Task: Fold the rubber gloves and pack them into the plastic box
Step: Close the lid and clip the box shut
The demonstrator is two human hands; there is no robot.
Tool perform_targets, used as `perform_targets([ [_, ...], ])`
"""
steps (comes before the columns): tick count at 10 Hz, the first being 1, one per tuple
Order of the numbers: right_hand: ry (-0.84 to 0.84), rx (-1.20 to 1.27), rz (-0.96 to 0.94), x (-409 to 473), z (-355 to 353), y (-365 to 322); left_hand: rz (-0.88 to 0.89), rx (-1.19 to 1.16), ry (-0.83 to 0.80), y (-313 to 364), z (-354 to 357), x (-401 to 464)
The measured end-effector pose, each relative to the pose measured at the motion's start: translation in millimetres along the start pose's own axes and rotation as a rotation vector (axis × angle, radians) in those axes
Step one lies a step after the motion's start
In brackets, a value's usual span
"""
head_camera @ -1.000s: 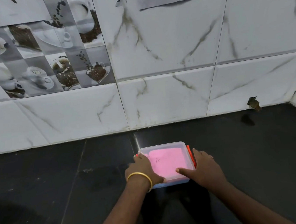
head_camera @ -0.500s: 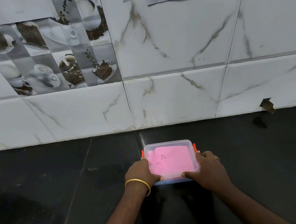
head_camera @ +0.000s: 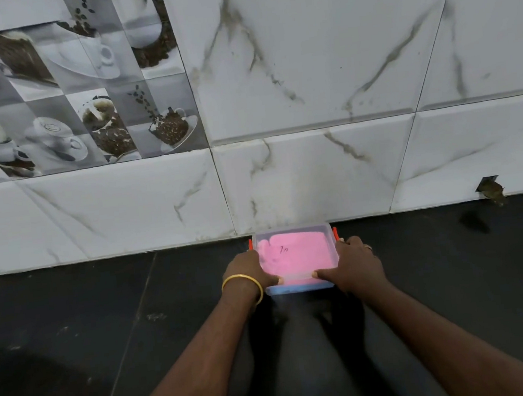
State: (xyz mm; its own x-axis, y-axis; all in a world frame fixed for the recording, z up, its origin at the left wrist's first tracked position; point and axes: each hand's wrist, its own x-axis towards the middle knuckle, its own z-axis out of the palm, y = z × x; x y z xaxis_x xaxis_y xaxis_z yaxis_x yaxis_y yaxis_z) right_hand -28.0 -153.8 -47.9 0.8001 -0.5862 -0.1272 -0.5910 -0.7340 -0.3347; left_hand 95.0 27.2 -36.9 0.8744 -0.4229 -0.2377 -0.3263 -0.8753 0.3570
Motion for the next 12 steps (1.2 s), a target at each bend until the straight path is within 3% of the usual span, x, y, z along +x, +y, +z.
perform_targets([
  [4,-0.016,-0.002,0.006,60,-6,-14,-0.010,-0.017,-0.029,10,-14,59],
  [8,-0.018,-0.005,0.007,65,-11,-15,0.005,0.058,-0.057,13,-18,67],
  [10,-0.072,-0.021,0.011,56,-31,-19,0.091,0.244,-0.081,19,-26,47],
  [11,0.085,-0.050,-0.049,52,-53,-26,0.145,0.290,0.017,25,-42,35],
  [12,0.334,-0.083,-0.137,46,-88,-41,0.192,0.281,0.217,41,-78,23],
])
